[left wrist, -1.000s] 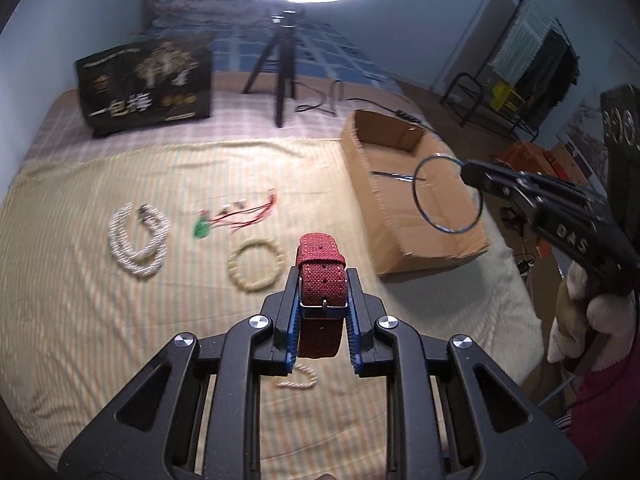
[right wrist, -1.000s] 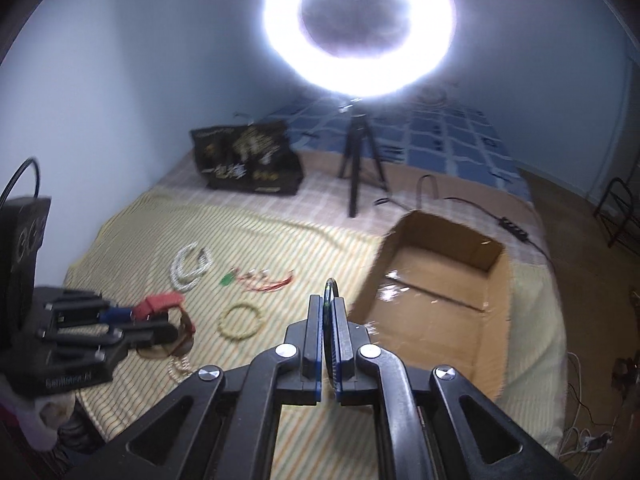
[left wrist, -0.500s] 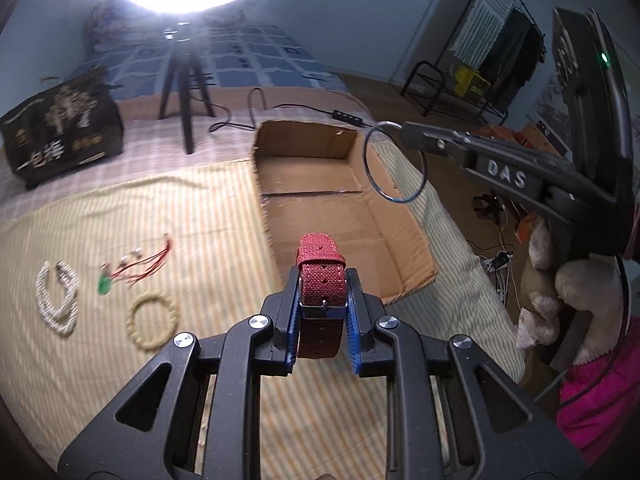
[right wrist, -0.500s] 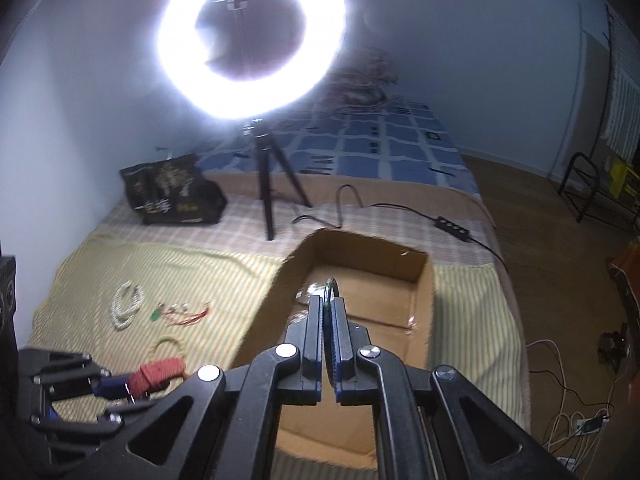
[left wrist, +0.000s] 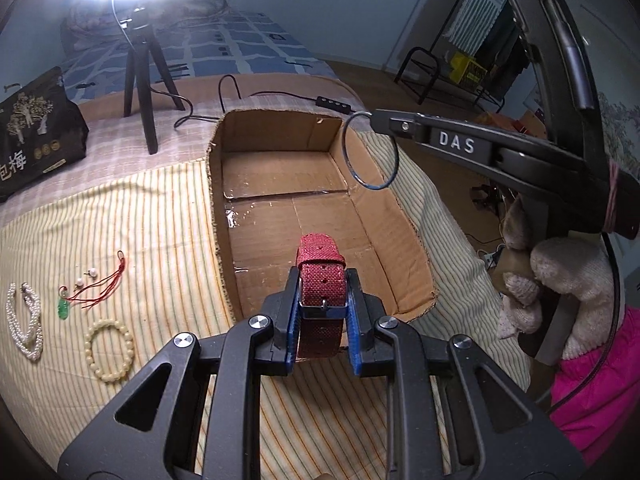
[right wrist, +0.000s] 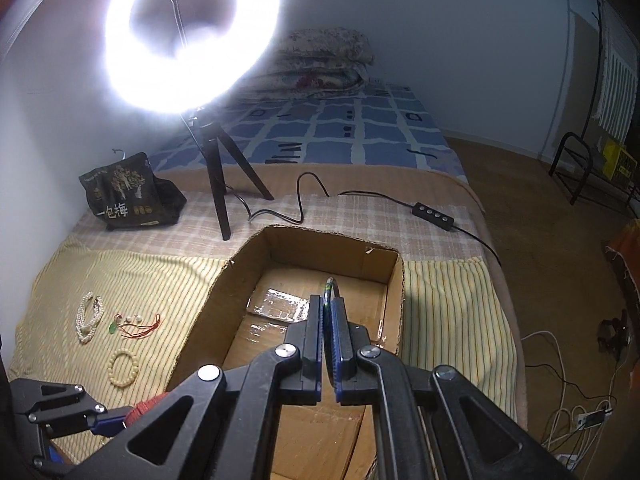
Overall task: Organize jewelry
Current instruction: 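Carry the watch with the left tool while the right tool carries the bangle to the box, then open the left tool over the box while the right tool releases the bangle inside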
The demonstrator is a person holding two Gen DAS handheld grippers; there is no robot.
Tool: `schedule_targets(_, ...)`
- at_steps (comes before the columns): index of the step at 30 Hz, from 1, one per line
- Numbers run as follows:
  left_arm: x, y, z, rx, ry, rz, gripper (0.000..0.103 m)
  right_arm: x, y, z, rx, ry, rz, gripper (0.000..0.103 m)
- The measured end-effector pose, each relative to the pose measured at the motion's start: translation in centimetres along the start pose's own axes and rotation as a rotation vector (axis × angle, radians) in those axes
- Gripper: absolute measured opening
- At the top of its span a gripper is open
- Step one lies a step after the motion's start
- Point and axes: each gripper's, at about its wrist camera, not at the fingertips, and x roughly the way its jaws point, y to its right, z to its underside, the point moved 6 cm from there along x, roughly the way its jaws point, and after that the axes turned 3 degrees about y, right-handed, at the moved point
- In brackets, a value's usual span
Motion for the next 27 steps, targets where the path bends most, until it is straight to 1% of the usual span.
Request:
schedule_targets(2, 0.3, 0.1, 0.0, 0.005, -0.007, 0.002, 0.018, 0.2, 0.1, 0.0, 0.003, -0.003, -0.001, 0.001)
schedule_targets(3, 0.3, 0.1, 0.1, 0.006, -0.009, 0.001, 0.018, 0.2, 0.1, 0.0, 0.003, 0.0, 0.004, 0.005)
schedule_targets(4, 0.4, 0.1, 0.1, 0.006, -0.012, 0.001, 0.018, 0.2, 0.2, -0.1, 0.003, 0.002, 0.01, 0.021)
schedule_targets(5, 0.4, 0.1, 0.1, 0.005, -0.013, 0.006, 0.018, 0.1, 0.2, -0.1, 0.004, 0.01, 0.021, 0.03)
schedule_targets(7, 0.4, 0.1, 0.2, 0.007, -0.027, 0.004, 0.02, -0.4, 0.3, -0.3, 0.005, 0.031, 0.03, 0.054)
schedule_targets(8, 0.3, 0.1, 0.3, 0.01, -0.028, 0.002, 0.025, -0.6, 0.2, -0.3, 0.003, 0.036, 0.034, 0.059)
schedule_targets(9, 0.1, 0.0, 0.3, 0.015, -0.023, -0.004, 0.03, -0.8, 0.1, -0.4, -0.002, 0.04, 0.037, 0.068)
schedule_targets(10, 0.0, 0.0, 0.4, 0.021, -0.017, -0.008, 0.037, -1.0, 0.1, -0.4, -0.007, 0.045, 0.045, 0.075)
schedule_targets(11, -0.3, 0.1, 0.4, 0.032, -0.008, -0.015, 0.039, -1.3, -0.1, -0.5, -0.012, 0.055, 0.058, 0.078)
schedule_targets(13, -0.7, 0.1, 0.5, 0.044, -0.001, -0.022, 0.039, -1.7, -0.1, -0.7, -0.015, 0.068, 0.073, 0.089)
schedule_targets(15, -1.3, -0.1, 0.5, 0.046, 0.005, -0.025, 0.039, -2.0, -0.1, -0.8, -0.013, 0.074, 0.083, 0.092)
schedule_targets(17, -1.9, -0.4, 0.6, 0.047, 0.014, -0.031, 0.039, -2.4, -0.1, -0.9, -0.011, 0.075, 0.093, 0.092)
schedule_targets(20, -2.7, -0.8, 0.7, 0.047, 0.026, -0.042, 0.039, -3.1, 0.0, -0.8, -0.003, 0.082, 0.127, 0.094)
schedule_targets(22, -3.3, -1.2, 0.9, 0.047, 0.033, -0.047, 0.039, -3.6, 0.0, -0.7, 0.006, 0.093, 0.153, 0.102)
schedule_targets(25, -4.4, -1.9, 1.0, 0.056, 0.048, -0.064, 0.039, -4.8, -0.1, -0.5, 0.029, 0.13, 0.179, 0.103)
schedule_targets(27, -5.2, -2.6, 1.1, 0.058, 0.058, -0.077, 0.039, -5.4, -0.4, -0.4, 0.042, 0.142, 0.17, 0.103)
